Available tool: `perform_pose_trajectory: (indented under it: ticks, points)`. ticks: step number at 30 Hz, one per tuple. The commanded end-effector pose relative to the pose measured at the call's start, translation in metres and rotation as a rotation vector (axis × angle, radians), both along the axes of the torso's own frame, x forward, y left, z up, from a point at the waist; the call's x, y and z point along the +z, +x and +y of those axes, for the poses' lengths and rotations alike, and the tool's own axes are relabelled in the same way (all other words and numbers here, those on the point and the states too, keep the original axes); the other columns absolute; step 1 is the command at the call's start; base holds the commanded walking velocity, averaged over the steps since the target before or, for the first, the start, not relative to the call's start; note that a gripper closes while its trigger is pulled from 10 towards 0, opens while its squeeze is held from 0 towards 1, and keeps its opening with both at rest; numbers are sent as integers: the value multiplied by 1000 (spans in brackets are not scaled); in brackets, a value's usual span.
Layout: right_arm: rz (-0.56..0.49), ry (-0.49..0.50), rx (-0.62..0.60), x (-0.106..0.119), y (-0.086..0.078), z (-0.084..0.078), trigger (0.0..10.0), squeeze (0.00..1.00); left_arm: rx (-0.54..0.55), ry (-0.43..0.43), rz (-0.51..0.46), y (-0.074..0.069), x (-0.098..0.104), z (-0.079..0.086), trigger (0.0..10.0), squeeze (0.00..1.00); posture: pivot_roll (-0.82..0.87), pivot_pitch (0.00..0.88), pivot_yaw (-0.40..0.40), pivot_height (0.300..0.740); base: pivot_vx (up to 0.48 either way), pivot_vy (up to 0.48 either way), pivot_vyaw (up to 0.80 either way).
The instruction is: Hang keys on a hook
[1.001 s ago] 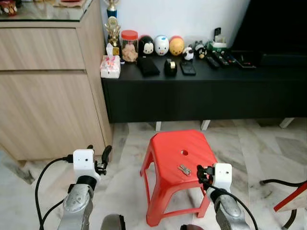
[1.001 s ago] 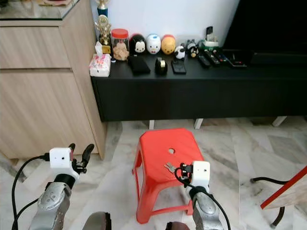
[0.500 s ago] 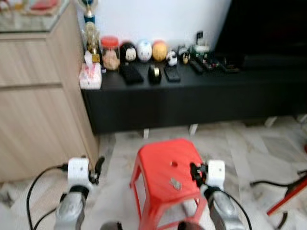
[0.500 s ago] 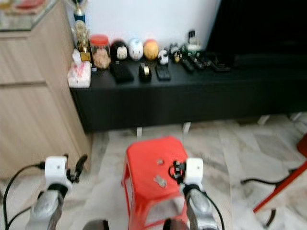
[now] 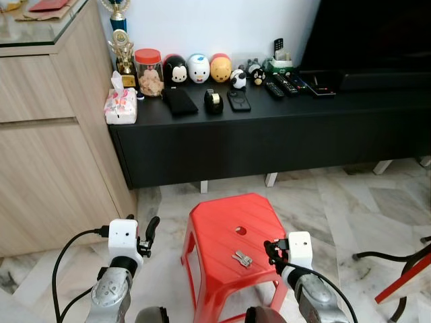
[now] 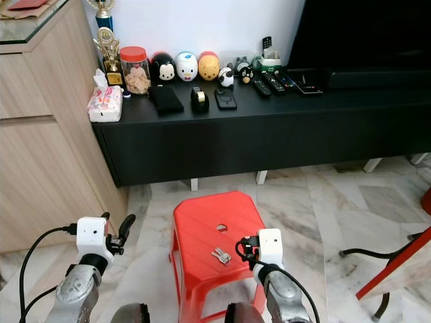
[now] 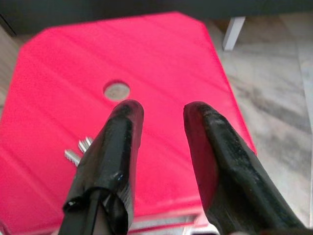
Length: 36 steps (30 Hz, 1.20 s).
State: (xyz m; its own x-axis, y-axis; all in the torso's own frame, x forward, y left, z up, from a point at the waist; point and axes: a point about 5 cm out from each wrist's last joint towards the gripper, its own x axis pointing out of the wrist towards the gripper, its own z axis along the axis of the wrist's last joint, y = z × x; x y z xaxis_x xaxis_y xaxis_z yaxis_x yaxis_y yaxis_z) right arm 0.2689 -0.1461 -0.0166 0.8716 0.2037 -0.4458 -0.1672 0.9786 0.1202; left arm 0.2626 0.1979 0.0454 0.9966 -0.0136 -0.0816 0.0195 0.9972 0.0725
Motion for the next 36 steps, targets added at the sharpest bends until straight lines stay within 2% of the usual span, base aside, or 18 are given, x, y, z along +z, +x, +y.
perform_pose_trajectory:
  ticks: [1, 10, 15, 22, 31, 36]
  points:
    - [-22, -12, 13, 3, 2, -3, 10000, 0, -6, 10, -5, 1, 1, -2, 10000, 0, -4, 0, -92, 617, 0, 0, 0]
    - [-20, -8, 22, 2, 0, -1, 10000, 0, -8, 10, -4, 1, 1, -2, 10000, 0, -5, 0, -91, 617, 0, 0, 483]
    - [-10, -28, 38, 0, -1, -1, 10000, 0, -7, 8, -1, 1, 0, -2, 10000, 0, -7, 0, -91, 617, 0, 0, 0]
    - [-13, -27, 44, 0, -1, -1, 10000, 0, -10, 11, -3, 2, 0, -2, 10000, 0, -6, 0, -91, 617, 0, 0, 727]
    - [62, -24, 27, -8, -5, -1, 10000, 0, -23, 20, -1, 1, 0, -4, 10000, 0, -6, 0, -90, 617, 0, 0, 0]
    - [61, -8, 14, -6, -2, -1, 10000, 0, -25, 18, -1, 1, 0, -4, 10000, 0, -6, 0, -90, 617, 0, 0, 0]
